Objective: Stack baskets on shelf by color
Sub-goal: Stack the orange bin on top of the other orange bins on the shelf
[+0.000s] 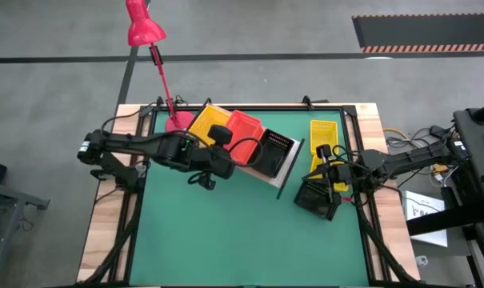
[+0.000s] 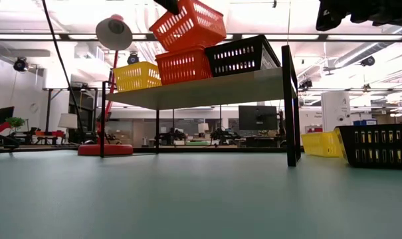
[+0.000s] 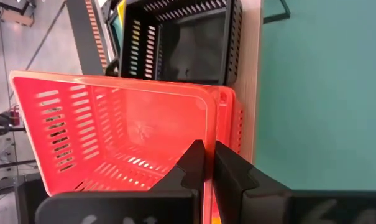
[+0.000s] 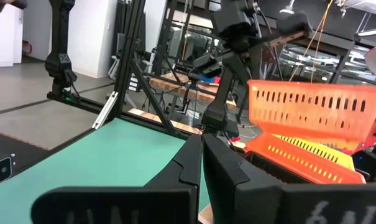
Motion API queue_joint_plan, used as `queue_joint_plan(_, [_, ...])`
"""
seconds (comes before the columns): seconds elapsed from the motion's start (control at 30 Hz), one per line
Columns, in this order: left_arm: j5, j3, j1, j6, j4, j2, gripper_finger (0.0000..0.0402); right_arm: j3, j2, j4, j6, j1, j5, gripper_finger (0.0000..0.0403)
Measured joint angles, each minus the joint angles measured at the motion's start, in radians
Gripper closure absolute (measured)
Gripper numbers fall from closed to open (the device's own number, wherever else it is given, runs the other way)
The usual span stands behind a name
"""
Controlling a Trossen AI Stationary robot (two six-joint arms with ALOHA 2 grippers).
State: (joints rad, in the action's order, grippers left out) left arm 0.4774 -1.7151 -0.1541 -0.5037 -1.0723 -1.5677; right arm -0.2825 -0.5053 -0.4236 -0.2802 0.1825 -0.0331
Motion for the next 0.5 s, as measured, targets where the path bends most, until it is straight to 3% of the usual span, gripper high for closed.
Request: queue_joint_plan(0.5, [0.001, 0.036, 0.017, 0.000, 0.044, 0.000, 0.0401, 0.000, 0.000, 0.007, 0.000, 0.000, 0.001, 0.0394])
